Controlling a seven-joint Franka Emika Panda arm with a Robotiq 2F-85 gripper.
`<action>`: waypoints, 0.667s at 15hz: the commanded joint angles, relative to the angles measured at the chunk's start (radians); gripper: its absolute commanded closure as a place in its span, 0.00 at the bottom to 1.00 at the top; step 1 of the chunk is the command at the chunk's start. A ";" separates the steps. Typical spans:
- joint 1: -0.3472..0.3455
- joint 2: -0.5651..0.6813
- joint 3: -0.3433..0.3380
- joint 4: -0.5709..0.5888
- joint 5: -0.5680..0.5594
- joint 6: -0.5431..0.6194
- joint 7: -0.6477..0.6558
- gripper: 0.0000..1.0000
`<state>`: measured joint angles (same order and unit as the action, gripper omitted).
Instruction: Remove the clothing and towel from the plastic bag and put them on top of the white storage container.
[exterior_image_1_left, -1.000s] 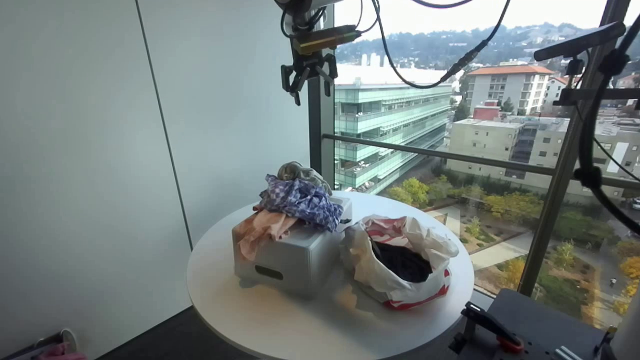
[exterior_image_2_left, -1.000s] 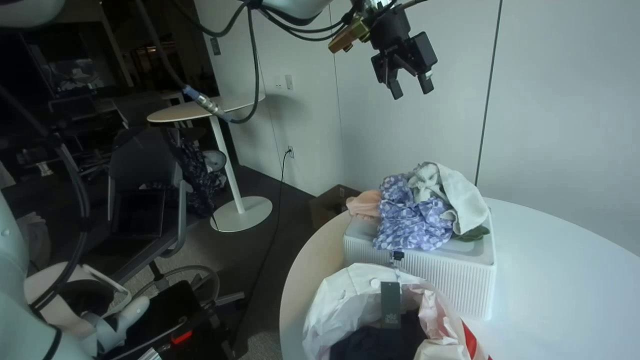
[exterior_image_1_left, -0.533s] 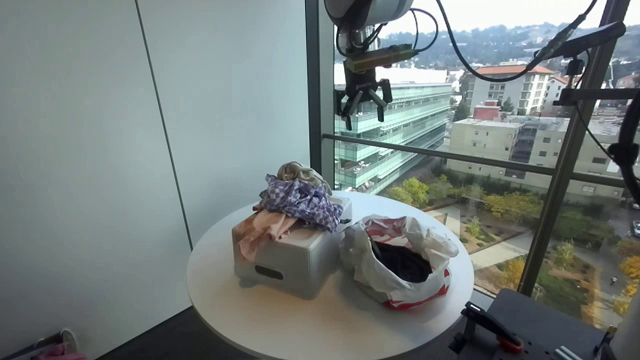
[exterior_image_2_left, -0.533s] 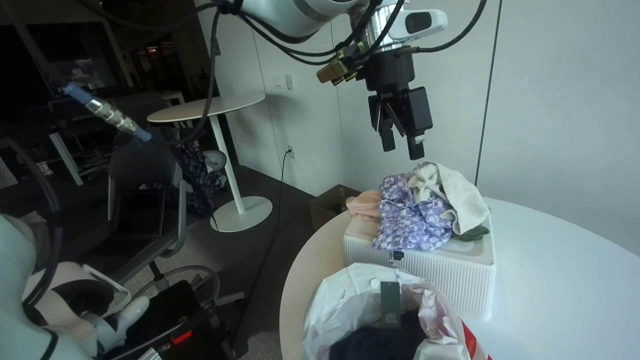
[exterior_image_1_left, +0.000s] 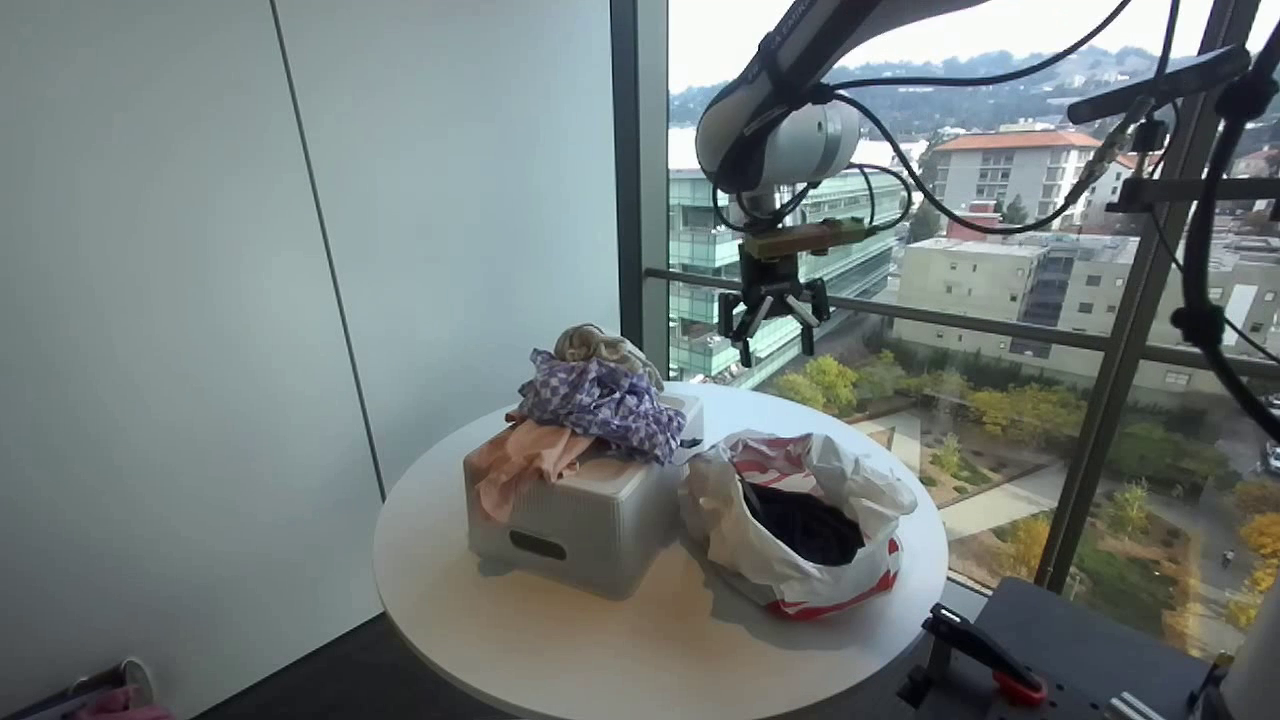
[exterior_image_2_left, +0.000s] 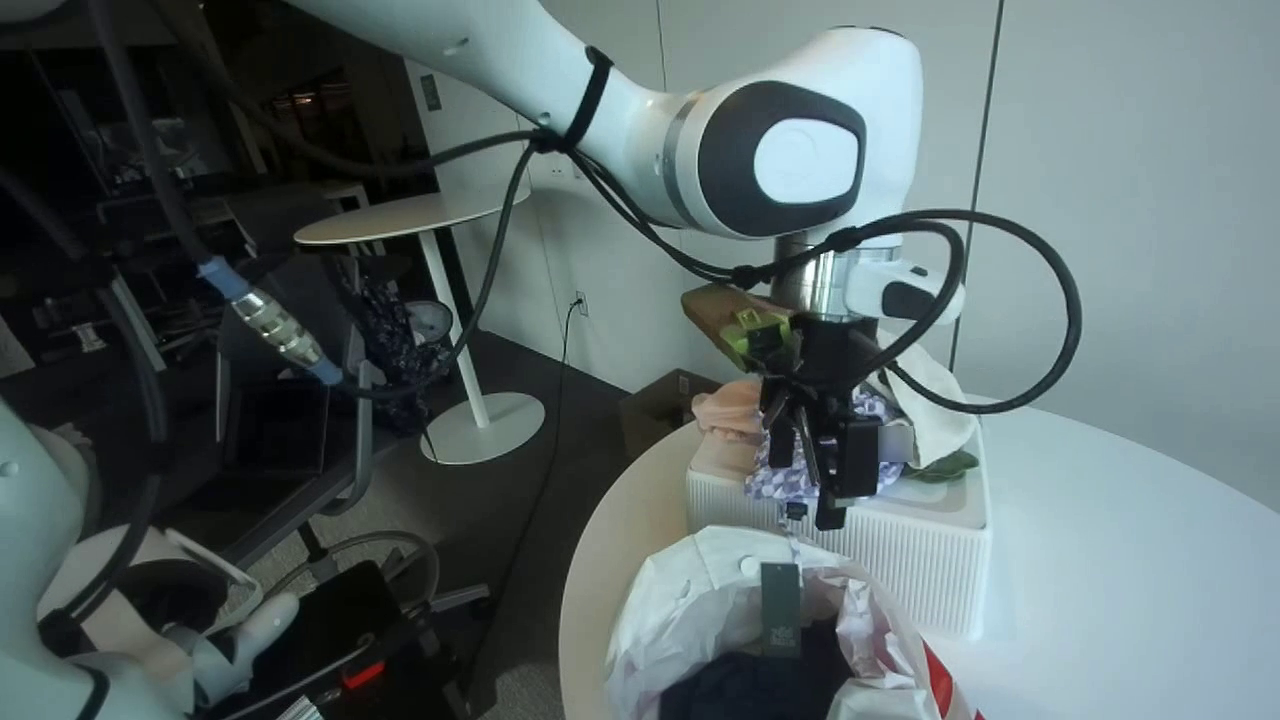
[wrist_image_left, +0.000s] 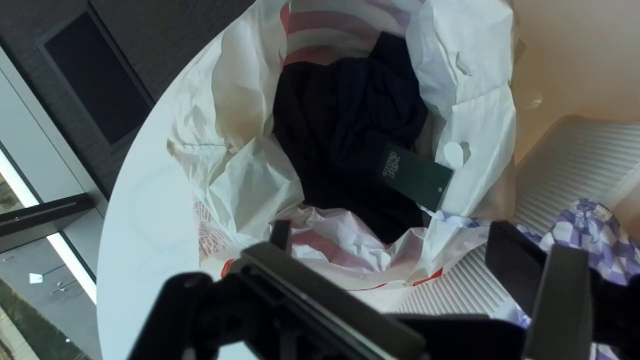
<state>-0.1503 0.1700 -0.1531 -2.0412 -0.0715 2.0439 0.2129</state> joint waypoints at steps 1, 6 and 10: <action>-0.018 0.175 -0.008 0.078 0.067 0.068 0.002 0.00; -0.056 0.304 -0.009 0.083 0.185 0.087 0.005 0.00; -0.080 0.391 -0.009 0.093 0.250 0.104 0.012 0.00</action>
<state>-0.2188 0.5049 -0.1601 -1.9790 0.1271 2.1339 0.2159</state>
